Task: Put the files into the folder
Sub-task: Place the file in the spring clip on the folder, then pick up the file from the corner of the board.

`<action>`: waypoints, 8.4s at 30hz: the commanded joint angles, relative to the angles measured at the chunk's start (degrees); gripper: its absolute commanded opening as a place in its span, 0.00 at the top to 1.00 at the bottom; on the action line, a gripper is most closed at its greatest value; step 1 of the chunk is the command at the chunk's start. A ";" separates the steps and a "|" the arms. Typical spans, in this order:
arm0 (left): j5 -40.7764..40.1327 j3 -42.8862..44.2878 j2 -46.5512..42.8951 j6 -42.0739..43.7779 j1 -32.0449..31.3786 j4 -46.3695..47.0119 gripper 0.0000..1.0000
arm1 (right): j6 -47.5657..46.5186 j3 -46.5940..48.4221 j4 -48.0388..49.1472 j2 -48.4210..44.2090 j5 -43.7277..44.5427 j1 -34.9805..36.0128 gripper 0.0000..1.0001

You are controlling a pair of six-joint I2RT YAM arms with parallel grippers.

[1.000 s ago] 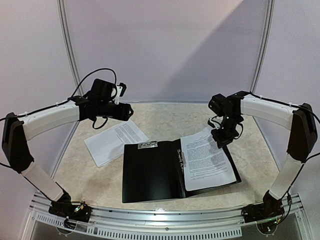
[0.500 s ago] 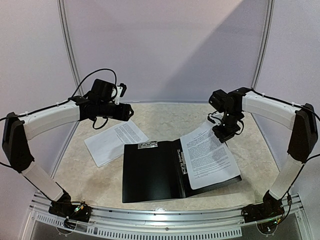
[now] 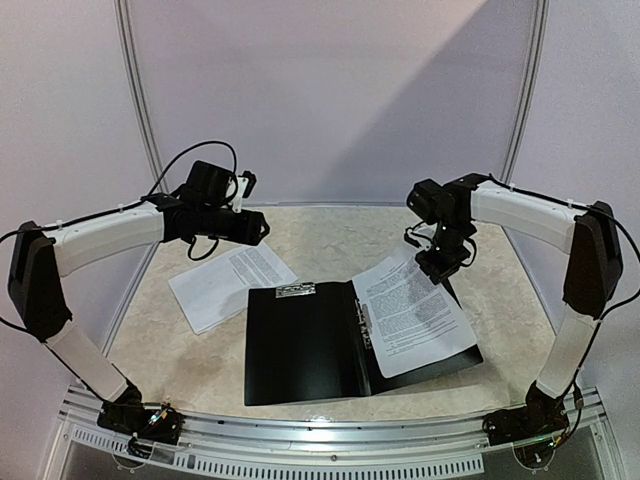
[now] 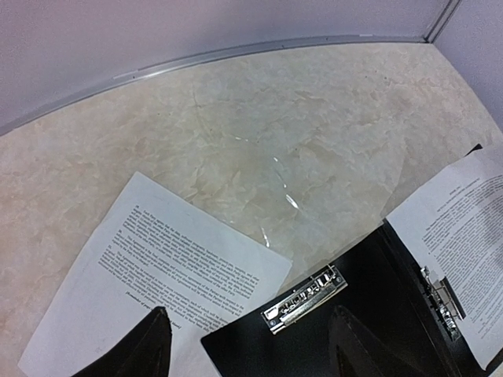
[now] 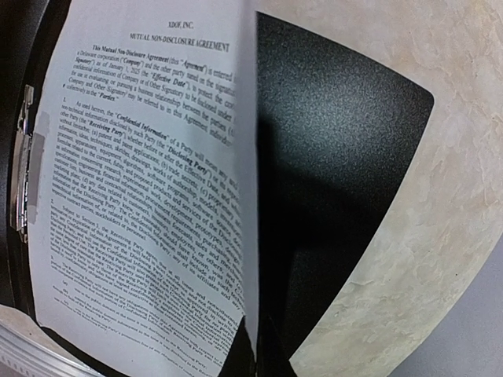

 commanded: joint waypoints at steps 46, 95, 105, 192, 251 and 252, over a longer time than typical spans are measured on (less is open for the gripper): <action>-7.48 0.07 3.25 2.28 3.51 -0.88 0.28 | 11.81 -5.17 14.86 -18.41 10.38 0.70 0.31; 9.76 -30.93 -14.32 -25.67 33.02 -1.78 0.32 | 18.11 -48.22 55.40 -41.30 -20.94 3.53 0.01; 14.02 -39.01 -14.97 -25.20 30.18 1.33 0.42 | 17.98 -46.65 55.84 -37.53 -23.21 3.98 0.01; 19.64 -26.34 -11.36 -20.89 25.68 0.41 0.55 | 18.32 -44.70 53.83 -28.29 -28.09 6.08 0.01; 9.00 -23.98 1.13 -25.89 15.26 13.42 0.38 | 18.22 -39.39 54.72 -22.55 -27.06 8.96 0.01; 7.93 -20.44 2.70 -23.14 15.54 10.90 0.38 | 18.50 -39.16 56.15 -21.91 -26.63 9.01 0.01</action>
